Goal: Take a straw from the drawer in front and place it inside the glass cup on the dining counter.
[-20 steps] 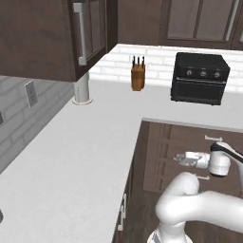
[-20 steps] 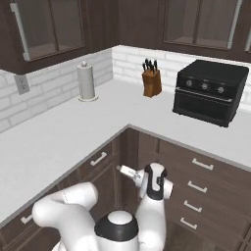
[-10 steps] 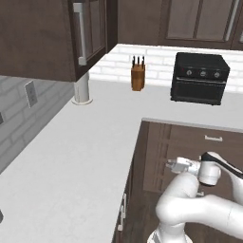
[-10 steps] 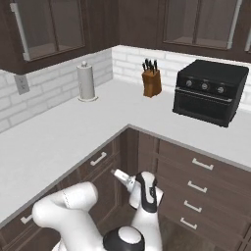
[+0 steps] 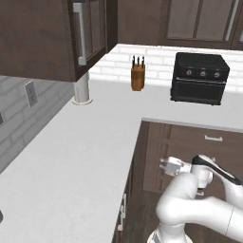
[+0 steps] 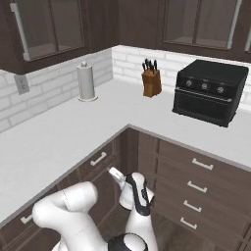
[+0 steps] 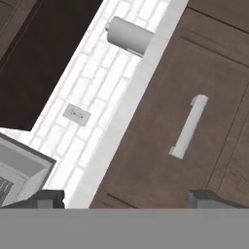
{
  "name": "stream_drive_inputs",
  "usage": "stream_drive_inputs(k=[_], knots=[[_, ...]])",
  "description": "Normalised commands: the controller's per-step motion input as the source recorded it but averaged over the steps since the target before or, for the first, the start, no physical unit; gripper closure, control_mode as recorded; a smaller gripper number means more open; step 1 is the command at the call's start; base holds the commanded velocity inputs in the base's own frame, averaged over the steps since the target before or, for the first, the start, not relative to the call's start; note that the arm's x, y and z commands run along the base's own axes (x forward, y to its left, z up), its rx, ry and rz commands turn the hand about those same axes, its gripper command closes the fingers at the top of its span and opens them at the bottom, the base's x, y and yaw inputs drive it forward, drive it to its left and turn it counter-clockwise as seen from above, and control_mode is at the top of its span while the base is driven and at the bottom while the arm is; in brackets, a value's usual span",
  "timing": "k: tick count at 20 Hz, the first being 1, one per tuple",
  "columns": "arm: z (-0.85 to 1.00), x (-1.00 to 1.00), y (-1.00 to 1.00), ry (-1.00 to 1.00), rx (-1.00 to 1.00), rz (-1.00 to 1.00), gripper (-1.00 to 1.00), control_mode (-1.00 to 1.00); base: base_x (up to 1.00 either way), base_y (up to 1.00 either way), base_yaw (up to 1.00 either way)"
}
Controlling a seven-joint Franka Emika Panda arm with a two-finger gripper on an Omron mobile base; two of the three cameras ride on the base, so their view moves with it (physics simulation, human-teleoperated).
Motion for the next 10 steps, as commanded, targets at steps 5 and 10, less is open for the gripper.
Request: stream_drive_inputs(k=[5,10], knots=[[-0.10,0.49,0.08,0.12,0.03,0.00,-1.00,-1.00,0.00,0.00,0.00],[-0.23,0.36,0.22,0.06,0.00,0.00,-1.00,-1.00,0.00,0.00,0.00]])
